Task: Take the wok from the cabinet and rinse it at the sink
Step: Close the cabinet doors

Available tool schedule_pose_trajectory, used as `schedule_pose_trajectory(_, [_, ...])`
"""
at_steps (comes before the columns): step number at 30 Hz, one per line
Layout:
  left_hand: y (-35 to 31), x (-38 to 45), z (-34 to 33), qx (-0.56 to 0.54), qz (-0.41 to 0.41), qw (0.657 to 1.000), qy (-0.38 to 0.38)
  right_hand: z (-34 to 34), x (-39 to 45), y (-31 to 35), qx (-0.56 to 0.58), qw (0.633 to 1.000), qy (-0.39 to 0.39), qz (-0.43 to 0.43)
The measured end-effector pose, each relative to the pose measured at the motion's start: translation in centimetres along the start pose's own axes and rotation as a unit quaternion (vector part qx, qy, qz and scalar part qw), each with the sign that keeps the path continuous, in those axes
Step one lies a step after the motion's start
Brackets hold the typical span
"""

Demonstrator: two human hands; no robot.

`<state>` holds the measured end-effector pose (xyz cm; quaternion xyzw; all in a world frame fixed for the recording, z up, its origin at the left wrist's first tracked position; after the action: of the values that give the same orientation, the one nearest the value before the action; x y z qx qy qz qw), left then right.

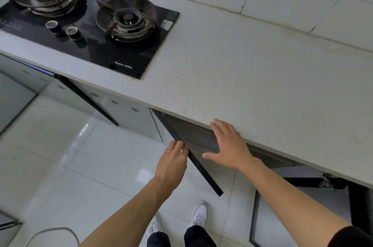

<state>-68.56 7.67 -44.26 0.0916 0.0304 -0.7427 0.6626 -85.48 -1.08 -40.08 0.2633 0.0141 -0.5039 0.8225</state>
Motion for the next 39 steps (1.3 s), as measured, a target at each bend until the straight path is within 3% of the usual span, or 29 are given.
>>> schedule_pose_trajectory(12, [-2.3, 3.5, 0.7, -0.01, 0.007, 1.0, 0.012, -1.8, -1.8, -3.0, -0.085, 0.994, -0.051, -0.051])
schedule_pose_trajectory(19, [-2.1, 3.7, 0.8, 0.006, -0.03, 1.0, -0.005, -1.8, -1.6, -4.1, -0.059, 0.993, -0.103, -0.022])
schedule_pose_trajectory(29, [-2.9, 5.2, 0.2, -0.018, -0.039, 0.998, 0.05, -2.0, -0.9, -5.4, -0.036, 0.986, -0.161, 0.004])
schedule_pose_trajectory(39, [-3.7, 6.7, 0.3, 0.007, -0.022, 0.995, 0.096, -0.9, -1.0, -6.3, 0.02, 0.99, -0.134, 0.032])
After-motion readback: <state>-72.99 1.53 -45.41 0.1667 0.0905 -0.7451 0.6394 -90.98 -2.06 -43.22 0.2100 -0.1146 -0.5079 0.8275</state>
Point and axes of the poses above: each hand's wrist, its own x-axis towards the middle knuckle, its own z-axis out of the back of the hand, y = z × x, the point moved 3 cm from there along x, towards the middle knuckle, and after that the axes turned 13 degrees about x, right-handed, at the moved point
